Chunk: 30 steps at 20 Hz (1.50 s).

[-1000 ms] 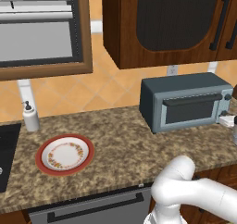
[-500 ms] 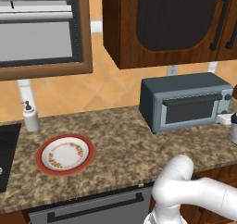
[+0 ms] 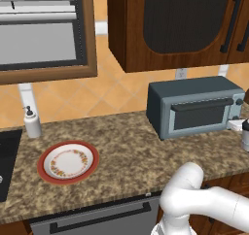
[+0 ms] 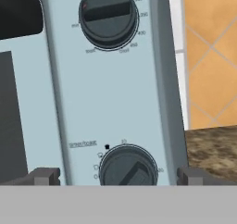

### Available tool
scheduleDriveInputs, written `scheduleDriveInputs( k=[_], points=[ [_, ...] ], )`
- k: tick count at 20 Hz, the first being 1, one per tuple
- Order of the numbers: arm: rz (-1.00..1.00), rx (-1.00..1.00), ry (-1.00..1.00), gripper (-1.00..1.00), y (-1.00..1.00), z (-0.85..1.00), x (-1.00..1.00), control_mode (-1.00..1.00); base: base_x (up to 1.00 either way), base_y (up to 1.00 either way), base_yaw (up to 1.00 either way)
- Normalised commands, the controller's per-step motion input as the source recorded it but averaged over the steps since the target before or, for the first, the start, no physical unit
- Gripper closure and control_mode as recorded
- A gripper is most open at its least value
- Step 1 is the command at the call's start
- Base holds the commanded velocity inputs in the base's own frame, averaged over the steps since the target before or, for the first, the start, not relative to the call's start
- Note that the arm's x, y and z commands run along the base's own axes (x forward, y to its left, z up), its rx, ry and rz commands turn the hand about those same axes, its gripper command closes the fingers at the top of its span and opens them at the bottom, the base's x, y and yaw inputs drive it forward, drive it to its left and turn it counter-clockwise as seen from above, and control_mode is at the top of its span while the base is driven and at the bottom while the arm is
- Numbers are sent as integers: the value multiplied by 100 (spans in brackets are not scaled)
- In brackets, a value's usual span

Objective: Pick up the kebab skewer and baguette bread, and place them inside the toaster oven. Close the toaster oven door and start by setting the timer.

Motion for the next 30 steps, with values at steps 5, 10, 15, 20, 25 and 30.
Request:
scheduleDriveInputs(
  k=[5,10,15,20,25,30],
  points=[
    [0,0,0,100,0,0,0,-100,0,0,0],
    [0,0,0,100,0,0,0,-100,0,0,0],
    [0,0,0,100,0,0,0,-100,0,0,0],
    [0,6,0,100,0,-3,0,-100,0,0,0],
    [0,16,0,100,0,-13,0,-100,0,0,0],
    [0,18,0,100,0,-10,0,-100,0,0,0]
  ],
)
